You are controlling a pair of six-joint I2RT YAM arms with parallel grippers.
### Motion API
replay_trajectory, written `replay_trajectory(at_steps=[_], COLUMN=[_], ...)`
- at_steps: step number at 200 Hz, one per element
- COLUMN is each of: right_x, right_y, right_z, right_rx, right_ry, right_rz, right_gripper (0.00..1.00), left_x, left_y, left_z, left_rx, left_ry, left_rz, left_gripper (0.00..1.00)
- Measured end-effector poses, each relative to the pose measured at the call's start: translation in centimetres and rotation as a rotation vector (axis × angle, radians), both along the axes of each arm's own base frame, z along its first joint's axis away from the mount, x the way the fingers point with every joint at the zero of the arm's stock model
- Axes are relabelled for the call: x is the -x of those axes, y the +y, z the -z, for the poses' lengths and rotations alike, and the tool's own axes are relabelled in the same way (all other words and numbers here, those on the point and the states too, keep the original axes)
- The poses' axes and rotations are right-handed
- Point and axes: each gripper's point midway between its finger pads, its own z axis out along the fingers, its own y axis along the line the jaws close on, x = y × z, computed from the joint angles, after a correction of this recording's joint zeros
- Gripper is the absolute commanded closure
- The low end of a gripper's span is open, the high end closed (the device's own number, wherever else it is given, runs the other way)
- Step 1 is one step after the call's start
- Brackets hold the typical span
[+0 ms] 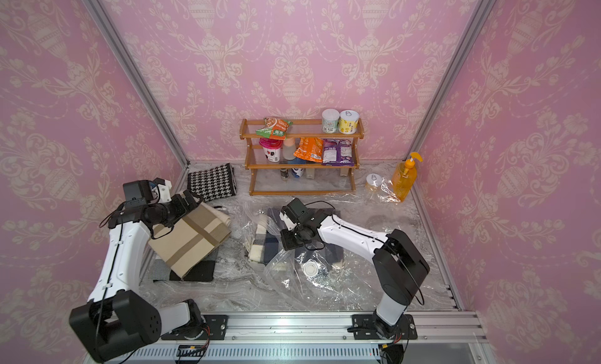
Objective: Take the scarf out of the vacuum bag
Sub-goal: Place the scarf at the center of the board.
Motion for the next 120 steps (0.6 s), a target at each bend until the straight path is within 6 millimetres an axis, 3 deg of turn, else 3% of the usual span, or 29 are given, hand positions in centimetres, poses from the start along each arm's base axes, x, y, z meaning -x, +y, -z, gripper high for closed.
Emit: replay_trajectory(at_steps=[40,66,120], right_x=[0.8,1.0,0.9], right_y=[-0.4,-0.6,-0.9], right_z=[1.7,1.5,-1.1], right_rx=[-0.016,-0.04,-0.091], right_ry=[0.02,0.013,-0.053], right_rz=[0.016,0.027,0.042], right_gripper=[0.89,0.89,0.88], left_x=[0.9,2.1,5.3], left_y=[-7.5,-12.2,-17.2], left_z=[2.0,4.3,7.3], left_rx=[0.111,0.157,0.223], left_ry=[-0.008,0.031,0.098], left_rz=[0.18,0.286,0.376], left_gripper=[0.01,0.01,0.02])
